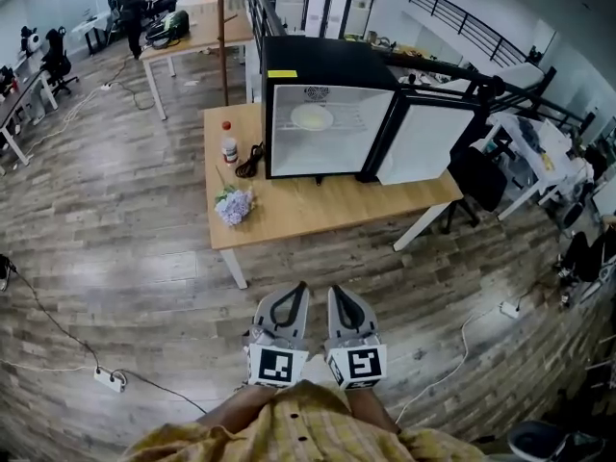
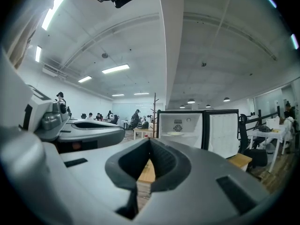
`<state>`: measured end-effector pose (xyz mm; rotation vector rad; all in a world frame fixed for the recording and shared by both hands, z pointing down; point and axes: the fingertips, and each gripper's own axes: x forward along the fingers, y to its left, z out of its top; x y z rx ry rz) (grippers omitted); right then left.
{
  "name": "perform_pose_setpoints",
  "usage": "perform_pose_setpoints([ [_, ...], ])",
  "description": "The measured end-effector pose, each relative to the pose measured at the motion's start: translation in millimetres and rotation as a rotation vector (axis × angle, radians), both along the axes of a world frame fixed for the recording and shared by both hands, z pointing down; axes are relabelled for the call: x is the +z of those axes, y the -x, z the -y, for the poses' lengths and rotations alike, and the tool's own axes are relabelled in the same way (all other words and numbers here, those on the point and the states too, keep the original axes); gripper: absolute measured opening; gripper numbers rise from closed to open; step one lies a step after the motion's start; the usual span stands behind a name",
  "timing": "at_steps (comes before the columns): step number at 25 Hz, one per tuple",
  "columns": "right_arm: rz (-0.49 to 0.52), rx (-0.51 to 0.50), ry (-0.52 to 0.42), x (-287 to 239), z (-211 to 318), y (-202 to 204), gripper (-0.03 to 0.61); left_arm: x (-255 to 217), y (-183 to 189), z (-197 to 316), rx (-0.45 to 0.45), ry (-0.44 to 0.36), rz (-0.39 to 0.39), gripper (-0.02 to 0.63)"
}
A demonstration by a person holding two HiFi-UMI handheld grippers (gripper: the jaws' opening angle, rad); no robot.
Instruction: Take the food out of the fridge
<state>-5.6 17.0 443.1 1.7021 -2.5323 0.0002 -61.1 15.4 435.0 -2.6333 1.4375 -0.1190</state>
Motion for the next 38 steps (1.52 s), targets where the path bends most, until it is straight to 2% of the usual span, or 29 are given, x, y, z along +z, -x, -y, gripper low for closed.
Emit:
perform_pose_setpoints([
  [4, 0.018, 0.000, -0.037, -16.3, 26.9, -9.1, 0.008, 1.4, -9.3, 22.7, -0.005, 0.001, 0.015, 0.008],
  [7, 0.019, -0.011, -0.054, -20.3, 52.1, -18.4, 0.008, -4.4, -18.9, 47.9, -0.019, -0.023, 0.015, 0.008],
  [12, 0.029, -0.042, -0.082, -28.6, 100.1, -34.9, 0.008, -22.7, -40.5, 94.5, -0.037, -0.089, 0.065, 0.008],
  [16, 0.043, -0.070, -0.097, -34.0, 140.1, -46.0, 0.008, -25.0, -50.7, 133.5, -0.075, -0.097, 0.076, 0.008],
  [26, 0.068, -0.134, -0.057, -24.8, 211.4, -82.0, 0.008, -25.5, -88.0, 208.6, -0.139, -0.085, 0.114, 0.008],
  [38, 0.127, -0.167, -0.007, -8.6, 248.0, -99.3, 0.008, -14.2, -104.6, 246.7, -0.176, -0.054, 0.190, 0.008],
])
